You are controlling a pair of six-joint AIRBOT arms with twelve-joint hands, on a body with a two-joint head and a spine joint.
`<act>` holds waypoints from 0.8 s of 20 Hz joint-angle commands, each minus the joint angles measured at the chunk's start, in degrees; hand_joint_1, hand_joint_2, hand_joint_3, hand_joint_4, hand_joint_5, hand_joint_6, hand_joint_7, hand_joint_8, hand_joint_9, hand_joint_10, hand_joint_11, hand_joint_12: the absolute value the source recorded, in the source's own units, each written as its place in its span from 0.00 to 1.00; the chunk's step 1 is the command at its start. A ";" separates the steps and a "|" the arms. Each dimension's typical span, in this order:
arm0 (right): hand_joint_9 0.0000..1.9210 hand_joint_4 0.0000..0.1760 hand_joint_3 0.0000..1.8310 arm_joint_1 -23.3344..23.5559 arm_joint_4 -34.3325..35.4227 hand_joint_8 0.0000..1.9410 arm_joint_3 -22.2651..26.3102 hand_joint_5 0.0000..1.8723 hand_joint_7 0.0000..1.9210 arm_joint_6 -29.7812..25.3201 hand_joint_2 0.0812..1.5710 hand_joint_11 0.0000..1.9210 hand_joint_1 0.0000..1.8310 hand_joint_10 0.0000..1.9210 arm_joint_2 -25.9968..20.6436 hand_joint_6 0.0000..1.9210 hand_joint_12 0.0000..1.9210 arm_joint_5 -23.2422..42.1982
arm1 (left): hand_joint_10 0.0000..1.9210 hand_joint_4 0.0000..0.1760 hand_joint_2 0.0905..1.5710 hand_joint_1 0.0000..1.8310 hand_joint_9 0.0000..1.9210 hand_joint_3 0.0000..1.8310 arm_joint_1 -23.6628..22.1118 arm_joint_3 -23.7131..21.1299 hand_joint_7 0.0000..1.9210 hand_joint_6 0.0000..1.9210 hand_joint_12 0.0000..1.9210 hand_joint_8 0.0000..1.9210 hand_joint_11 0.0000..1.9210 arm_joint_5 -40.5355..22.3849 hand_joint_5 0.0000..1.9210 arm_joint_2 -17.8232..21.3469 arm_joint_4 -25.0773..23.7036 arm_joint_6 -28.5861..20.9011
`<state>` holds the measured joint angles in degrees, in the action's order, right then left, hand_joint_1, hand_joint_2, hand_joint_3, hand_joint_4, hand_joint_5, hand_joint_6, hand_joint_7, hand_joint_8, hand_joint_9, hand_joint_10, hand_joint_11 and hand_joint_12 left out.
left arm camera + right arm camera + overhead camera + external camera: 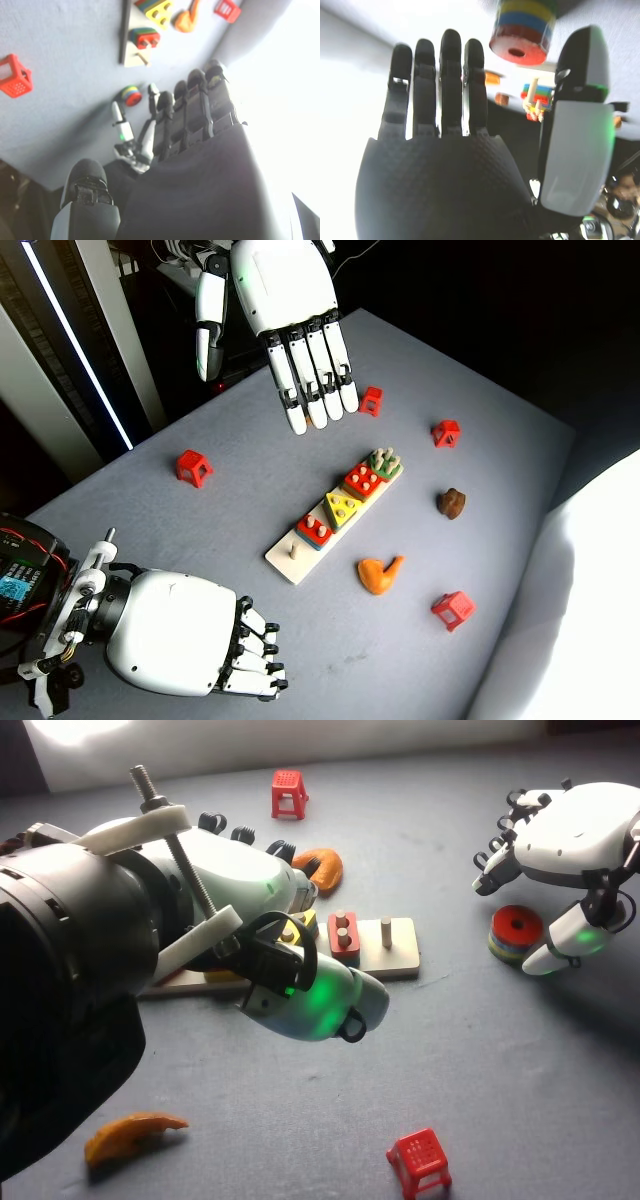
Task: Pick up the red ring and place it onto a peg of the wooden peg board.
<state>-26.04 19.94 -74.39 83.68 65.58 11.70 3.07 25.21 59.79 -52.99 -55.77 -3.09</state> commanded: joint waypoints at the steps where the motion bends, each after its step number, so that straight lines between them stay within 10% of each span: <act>1: 0.22 0.00 0.00 0.09 -0.11 0.00 -0.37 0.33 0.32 0.10 0.52 0.00 0.47 0.00 -0.12 0.00 0.56 5.78 | 0.00 0.00 0.73 0.00 0.04 0.00 -0.75 0.14 0.06 0.00 0.02 0.00 0.02 -0.94 0.07 0.05 -4.93 -0.06; 14: 0.29 0.00 0.00 -0.10 -0.11 0.03 -0.47 0.45 0.47 1.15 0.55 0.00 0.53 0.02 0.76 0.03 0.63 6.29 | 0.00 0.00 0.73 0.00 0.06 0.00 1.55 -0.69 0.06 0.00 0.09 0.00 0.00 0.94 0.07 -0.30 -6.87 -3.30; 15: 0.26 0.00 0.00 -0.10 -0.11 0.03 -0.47 0.47 0.51 1.19 0.53 0.00 0.53 0.00 0.76 0.03 0.14 6.30 | 0.00 0.00 0.74 0.00 0.06 0.00 1.64 -0.69 0.06 0.00 0.08 0.00 0.00 0.94 0.07 -0.30 -7.01 -3.31; 16: 0.24 0.00 0.00 -0.10 -0.11 0.03 -0.47 0.49 0.53 1.23 0.52 0.00 0.55 0.00 0.76 0.03 0.03 6.32 | 0.00 0.00 0.73 0.00 0.05 0.00 1.75 -0.68 0.06 0.00 0.07 0.00 0.00 0.94 0.07 -0.30 -7.16 -3.39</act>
<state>-26.46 19.94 -74.56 84.73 66.59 12.29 5.23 24.73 61.56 -53.12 -58.04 -6.37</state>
